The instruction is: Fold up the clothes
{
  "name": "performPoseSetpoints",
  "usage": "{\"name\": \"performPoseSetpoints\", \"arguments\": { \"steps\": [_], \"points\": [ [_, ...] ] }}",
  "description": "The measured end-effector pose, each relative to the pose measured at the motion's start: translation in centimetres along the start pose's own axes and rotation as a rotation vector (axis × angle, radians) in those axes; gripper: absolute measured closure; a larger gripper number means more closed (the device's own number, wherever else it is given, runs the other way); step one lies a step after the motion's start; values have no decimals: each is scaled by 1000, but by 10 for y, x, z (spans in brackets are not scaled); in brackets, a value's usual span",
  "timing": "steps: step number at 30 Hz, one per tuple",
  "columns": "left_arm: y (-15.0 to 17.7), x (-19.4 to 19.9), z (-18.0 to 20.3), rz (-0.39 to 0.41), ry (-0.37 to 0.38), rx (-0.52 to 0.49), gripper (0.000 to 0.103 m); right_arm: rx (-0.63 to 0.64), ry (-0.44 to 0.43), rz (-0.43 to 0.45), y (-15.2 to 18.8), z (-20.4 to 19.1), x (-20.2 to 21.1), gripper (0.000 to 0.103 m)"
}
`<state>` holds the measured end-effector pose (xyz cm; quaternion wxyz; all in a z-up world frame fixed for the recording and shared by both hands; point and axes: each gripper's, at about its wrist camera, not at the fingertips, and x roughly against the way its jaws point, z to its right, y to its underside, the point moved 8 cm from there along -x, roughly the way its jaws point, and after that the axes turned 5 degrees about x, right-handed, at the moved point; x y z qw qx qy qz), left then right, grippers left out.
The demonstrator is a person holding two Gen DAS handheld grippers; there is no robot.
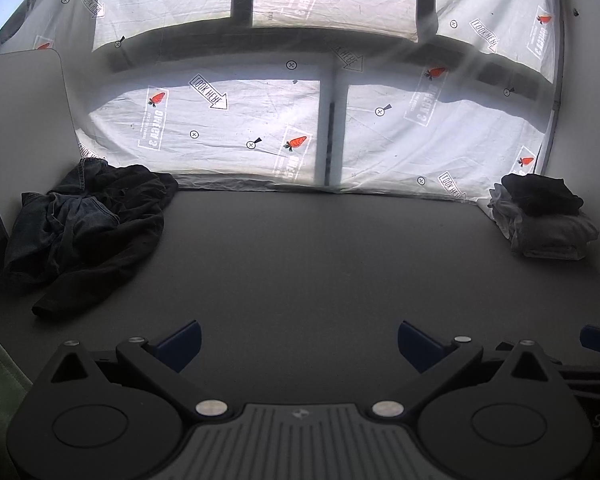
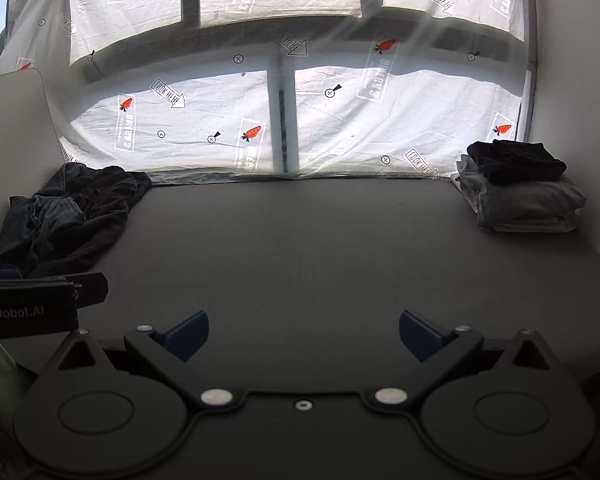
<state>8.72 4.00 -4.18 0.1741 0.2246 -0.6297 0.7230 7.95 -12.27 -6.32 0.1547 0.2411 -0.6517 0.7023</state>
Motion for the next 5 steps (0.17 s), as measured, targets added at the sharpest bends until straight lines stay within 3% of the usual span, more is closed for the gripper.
{"name": "performPoseSetpoints", "arguments": {
  "steps": [5],
  "points": [
    [-1,2,1,6,4,-6,0,18,0,9,-2,-3,3,0]
  ]
}}
